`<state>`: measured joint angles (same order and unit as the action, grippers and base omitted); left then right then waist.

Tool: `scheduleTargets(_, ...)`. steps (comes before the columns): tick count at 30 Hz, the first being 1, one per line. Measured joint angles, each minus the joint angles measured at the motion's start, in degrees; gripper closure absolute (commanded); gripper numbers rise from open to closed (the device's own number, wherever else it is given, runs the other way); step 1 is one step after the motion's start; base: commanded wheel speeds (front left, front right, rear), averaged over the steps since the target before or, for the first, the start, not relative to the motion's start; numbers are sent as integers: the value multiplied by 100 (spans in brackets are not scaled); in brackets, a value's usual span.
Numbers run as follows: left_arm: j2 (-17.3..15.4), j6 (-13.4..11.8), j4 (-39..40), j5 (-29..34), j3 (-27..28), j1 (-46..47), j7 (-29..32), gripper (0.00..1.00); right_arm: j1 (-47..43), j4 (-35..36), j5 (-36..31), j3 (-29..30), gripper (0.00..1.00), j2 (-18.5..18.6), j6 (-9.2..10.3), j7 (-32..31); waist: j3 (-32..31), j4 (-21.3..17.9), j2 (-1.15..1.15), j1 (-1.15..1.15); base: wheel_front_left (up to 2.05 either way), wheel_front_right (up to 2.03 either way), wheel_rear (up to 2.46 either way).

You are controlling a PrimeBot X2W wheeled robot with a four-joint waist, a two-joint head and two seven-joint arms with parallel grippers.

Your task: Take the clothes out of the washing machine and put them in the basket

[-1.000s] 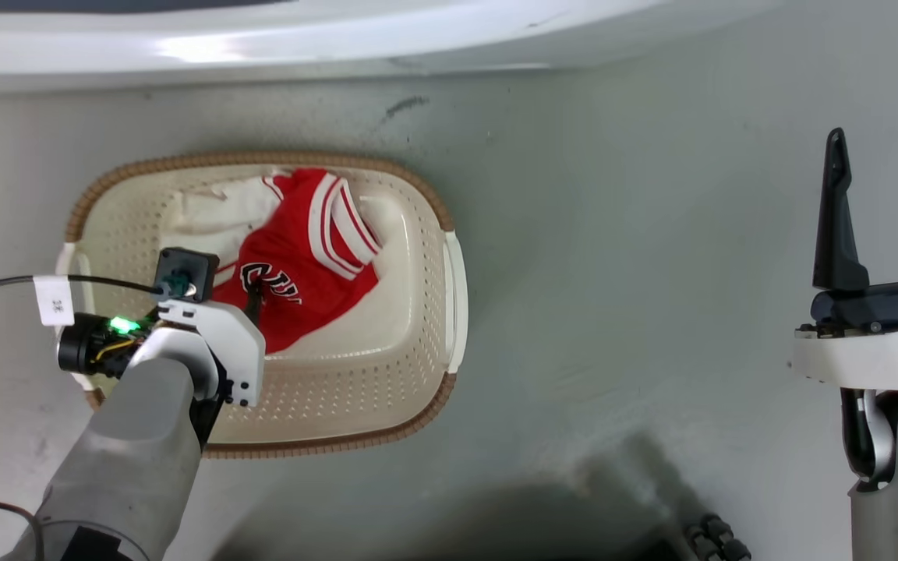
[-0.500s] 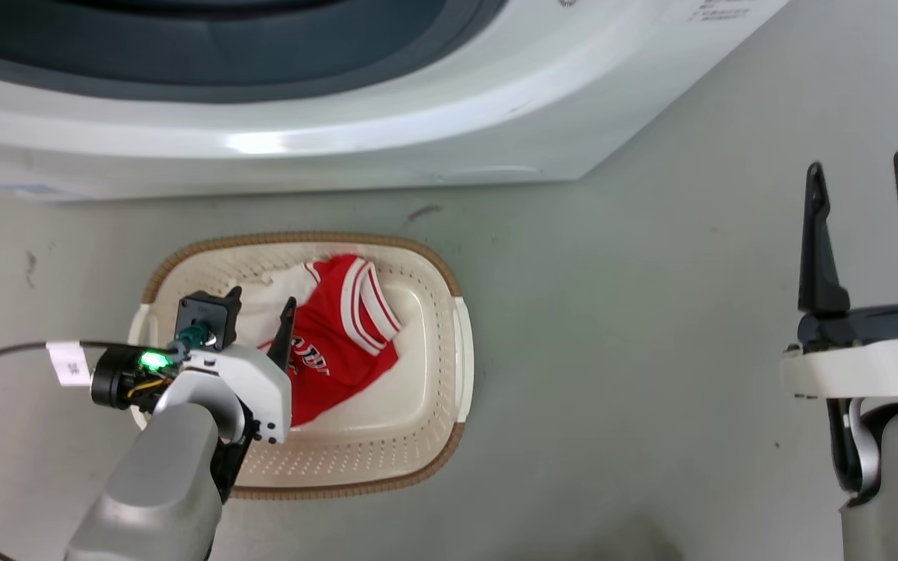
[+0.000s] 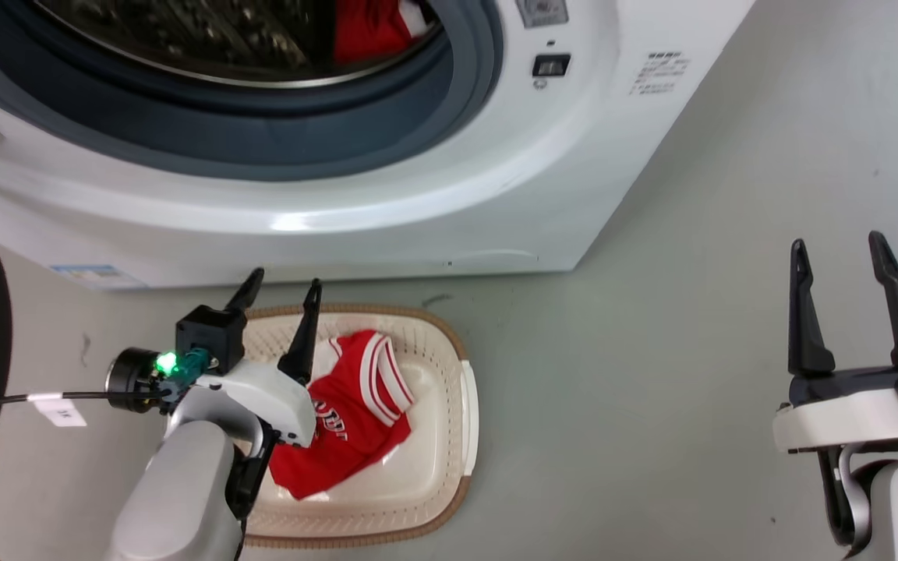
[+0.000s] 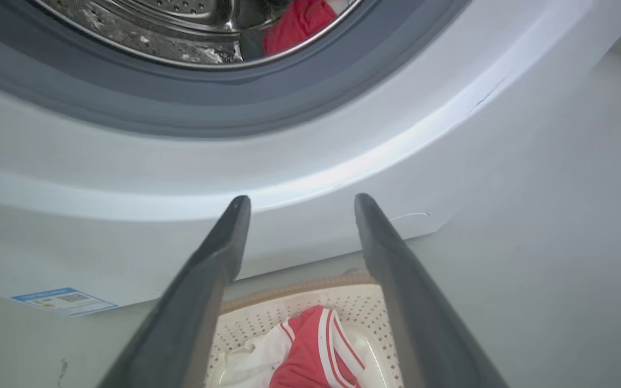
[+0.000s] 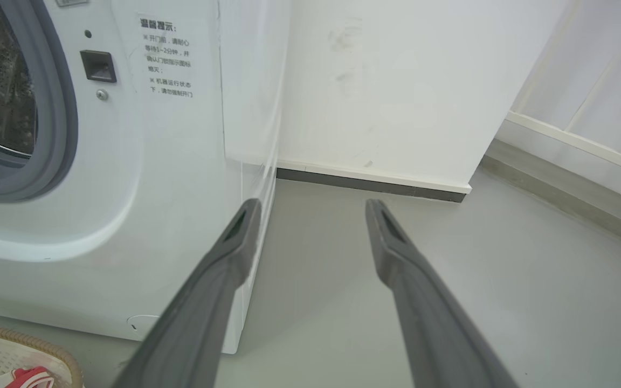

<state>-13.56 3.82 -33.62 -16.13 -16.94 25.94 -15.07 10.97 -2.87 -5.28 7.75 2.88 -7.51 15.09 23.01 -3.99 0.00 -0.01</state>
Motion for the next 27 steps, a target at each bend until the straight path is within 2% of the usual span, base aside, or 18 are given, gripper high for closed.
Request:
scheduleTargets(6, -33, 148, 482, 193, 243, -78, 0, 0, -86, -37, 49, -103, 0, -3, 0, 0, -347, -96, 0, -1, 0, 0, 0)
scheduleTargets(14, -497, 285, 361, 281, 256, 656, 47, 0, -81, 4, 293, -307, 0, -1, 0, 0, -196, -428, 0, 0, 0, 0, 0)
scheduleTargets(19, -880, 345, 212, 220, 44, 1618, 650, 0, -69, 29, 486, -381, 0, 0, 0, 0, 117, -653, 0, 0, 0, 0, 0)
scheduleTargets(27, -1521, 358, -229, -229, -517, 3476, 1718, 0, 113, 135, 788, -644, 0, 4, 0, 0, 858, -1049, 0, 1, 0, 0, 0)
